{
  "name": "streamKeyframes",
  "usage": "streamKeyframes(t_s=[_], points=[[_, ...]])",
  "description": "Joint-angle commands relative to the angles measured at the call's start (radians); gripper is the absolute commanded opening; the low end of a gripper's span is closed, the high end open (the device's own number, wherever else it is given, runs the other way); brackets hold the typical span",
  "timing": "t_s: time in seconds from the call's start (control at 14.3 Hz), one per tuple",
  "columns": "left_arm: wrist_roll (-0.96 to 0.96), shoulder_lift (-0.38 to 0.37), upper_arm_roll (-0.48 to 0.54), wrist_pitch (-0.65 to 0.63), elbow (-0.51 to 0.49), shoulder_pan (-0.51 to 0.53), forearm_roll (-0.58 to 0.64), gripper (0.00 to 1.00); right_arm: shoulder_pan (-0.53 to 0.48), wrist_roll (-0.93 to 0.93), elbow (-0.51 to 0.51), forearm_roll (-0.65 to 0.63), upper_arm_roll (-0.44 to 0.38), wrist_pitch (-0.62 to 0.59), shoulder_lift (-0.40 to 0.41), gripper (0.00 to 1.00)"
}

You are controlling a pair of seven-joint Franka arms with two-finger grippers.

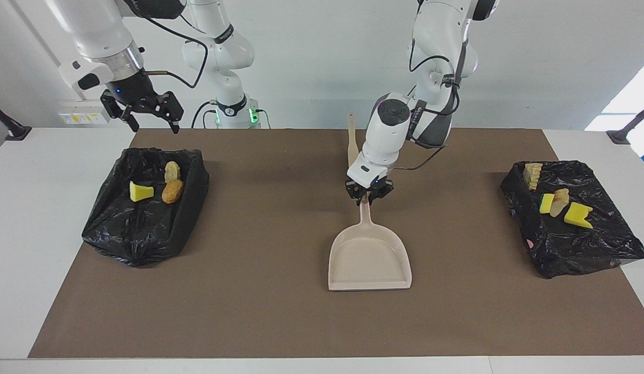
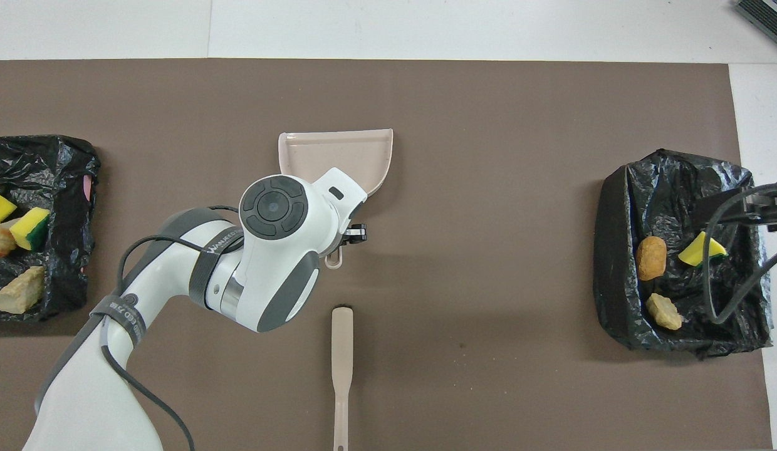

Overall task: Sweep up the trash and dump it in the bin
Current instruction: 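Bring the empty dustpan back to the table center with the left gripper, then release the dustpan and withdraw the left gripper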

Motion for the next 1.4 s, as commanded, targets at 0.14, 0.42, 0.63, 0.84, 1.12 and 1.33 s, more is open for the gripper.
streamKeyframes(t_s=[0.14, 0.42, 0.63, 0.84, 1.12, 1.33], points=[[0.023, -0.015, 0.018, 0.045, -0.028, -0.007, -0.014, 1.00, -0.003, 0.019, -0.034, 0.005, 0.004, 0.018, -0.027, 1.00], [0.065, -0.018, 0.024, 0.029, -0.016, 0.019, -0.014, 1.00, -0.003, 0.019, -0.034, 0.003, 0.004, 0.018, -0.027, 1.00], [0.081, -0.026, 0.025, -0.012, 0.004, 0.098, -0.011, 1.00, -0.003, 0.019, -0.034, 0.003, 0.004, 0.018, -0.027, 1.00], [0.253, -0.058, 0.025, -0.093, 0.004, 0.201, -0.009, 1.00, -0.003, 0.019, -0.034, 0.005, 0.004, 0.018, -0.027, 1.00], [0.457, -0.152, 0.029, -0.222, 0.007, 0.316, -0.009, 1.00, -0.001, 0.019, -0.034, 0.005, 0.004, 0.018, -0.027, 1.00], [0.595, -0.201, 0.030, -0.342, 0.055, 0.401, -0.009, 1.00, -0.003, 0.019, -0.032, 0.003, 0.004, 0.018, -0.027, 1.00]])
